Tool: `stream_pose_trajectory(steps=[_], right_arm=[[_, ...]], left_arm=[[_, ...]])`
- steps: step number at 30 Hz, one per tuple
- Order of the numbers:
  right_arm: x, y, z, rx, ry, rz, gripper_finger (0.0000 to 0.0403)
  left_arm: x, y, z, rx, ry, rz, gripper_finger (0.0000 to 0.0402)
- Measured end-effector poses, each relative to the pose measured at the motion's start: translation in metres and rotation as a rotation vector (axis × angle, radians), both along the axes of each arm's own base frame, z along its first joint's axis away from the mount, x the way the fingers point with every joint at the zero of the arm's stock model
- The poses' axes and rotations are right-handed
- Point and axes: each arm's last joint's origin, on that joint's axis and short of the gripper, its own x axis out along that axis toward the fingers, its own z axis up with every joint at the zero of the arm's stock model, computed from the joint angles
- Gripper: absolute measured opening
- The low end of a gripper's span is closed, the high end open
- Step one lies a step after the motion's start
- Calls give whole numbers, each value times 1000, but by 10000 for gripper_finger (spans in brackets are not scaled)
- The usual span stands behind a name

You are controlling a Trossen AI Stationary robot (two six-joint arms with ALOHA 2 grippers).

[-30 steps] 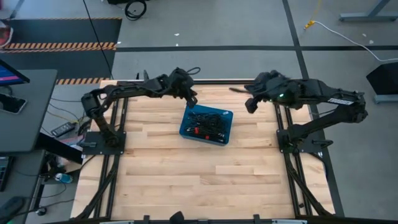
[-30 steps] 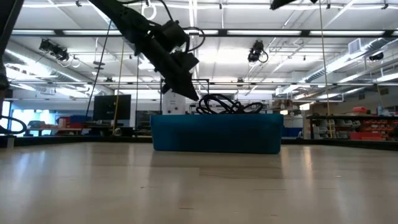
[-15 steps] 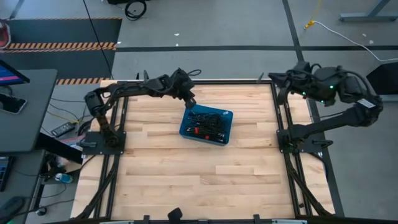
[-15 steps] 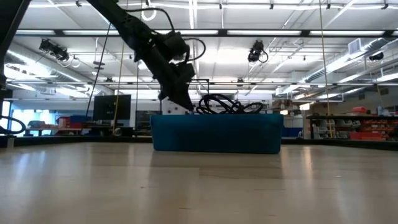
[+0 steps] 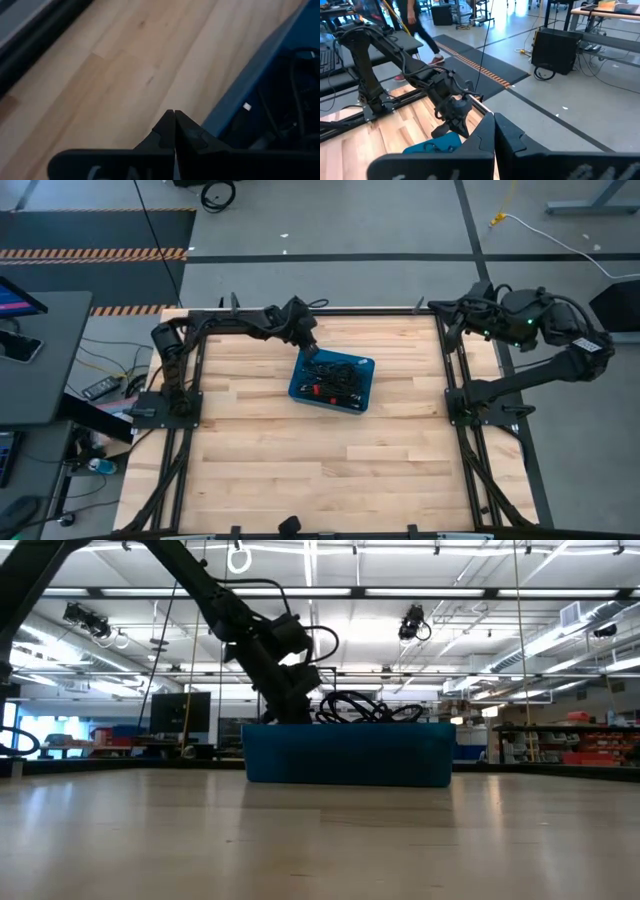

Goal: Pick and place USB-C Cables
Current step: Adjust the blue bin

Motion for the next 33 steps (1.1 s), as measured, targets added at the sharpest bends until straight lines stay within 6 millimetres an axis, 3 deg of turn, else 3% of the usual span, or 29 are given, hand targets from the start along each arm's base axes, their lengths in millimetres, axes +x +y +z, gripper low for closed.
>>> stream_pose_trajectory(steps=[19,24,28,33], right_arm=[[1,1,0,14,-1,32,0],[1,1,-1,19,3,49,0],[-2,1,-8,58,61,34,0],[-1,0,-35,192,198,-68,0]], left_arm=[[16,-63,-7,-80,141,-113,0],[18,-71,-4,-68,145,-88,0],[8,-73,10,-13,178,-29,0],[-9,-73,76,111,65,49,0]])
